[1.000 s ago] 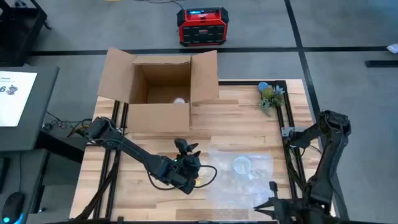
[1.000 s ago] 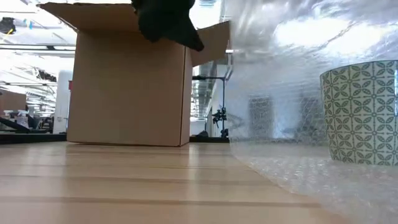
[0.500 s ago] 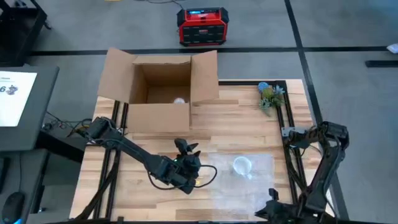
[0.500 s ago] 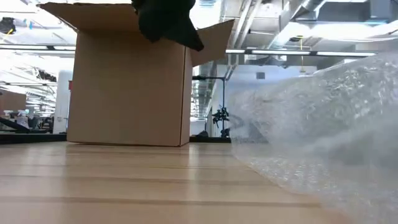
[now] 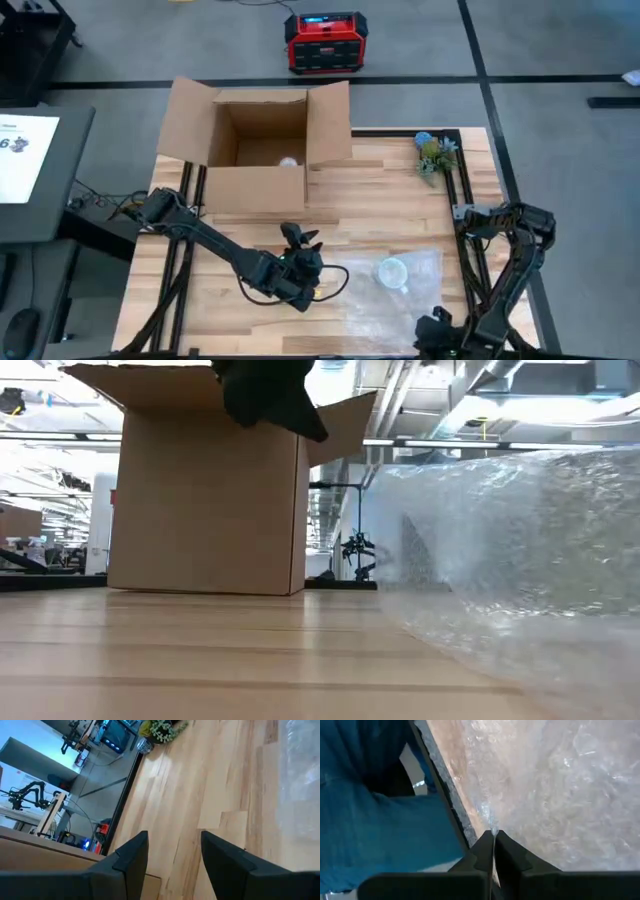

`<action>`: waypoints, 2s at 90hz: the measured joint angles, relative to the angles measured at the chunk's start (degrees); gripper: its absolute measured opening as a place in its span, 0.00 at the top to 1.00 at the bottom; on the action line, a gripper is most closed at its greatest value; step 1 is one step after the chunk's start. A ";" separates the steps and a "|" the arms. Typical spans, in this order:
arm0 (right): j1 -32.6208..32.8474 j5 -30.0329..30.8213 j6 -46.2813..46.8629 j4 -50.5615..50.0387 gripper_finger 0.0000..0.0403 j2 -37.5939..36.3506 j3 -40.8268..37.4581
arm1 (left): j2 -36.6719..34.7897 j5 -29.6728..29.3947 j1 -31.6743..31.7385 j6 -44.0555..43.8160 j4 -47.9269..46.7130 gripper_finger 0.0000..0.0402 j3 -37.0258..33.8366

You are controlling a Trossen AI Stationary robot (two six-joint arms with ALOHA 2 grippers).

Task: Wrap mug
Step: Wrap the green mug with bubble wrap

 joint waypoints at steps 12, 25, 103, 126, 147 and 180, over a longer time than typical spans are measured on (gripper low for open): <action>-1.45 -0.76 -3.49 -1.87 0.89 -0.50 0.00 | 0.00 0.00 0.00 0.00 0.00 0.60 0.00; -3.02 -0.88 -8.89 -3.97 0.78 -3.59 0.00 | 0.00 0.00 0.00 0.02 -0.01 0.60 0.00; -26.58 3.56 -39.07 -22.76 0.96 -21.12 2.56 | -0.02 0.09 0.15 0.40 -0.09 0.60 -0.02; -32.41 -8.04 -39.86 -22.87 0.99 -20.83 -0.31 | -0.02 0.39 0.26 0.35 -0.07 0.60 -0.02; -37.54 -13.82 -44.64 -23.62 1.00 -15.72 -0.39 | -0.02 0.44 0.26 0.24 -0.09 0.60 -0.02; -41.20 -17.89 -50.42 -24.84 1.00 -6.75 -0.13 | -0.02 0.44 0.28 0.25 -0.17 0.60 -0.04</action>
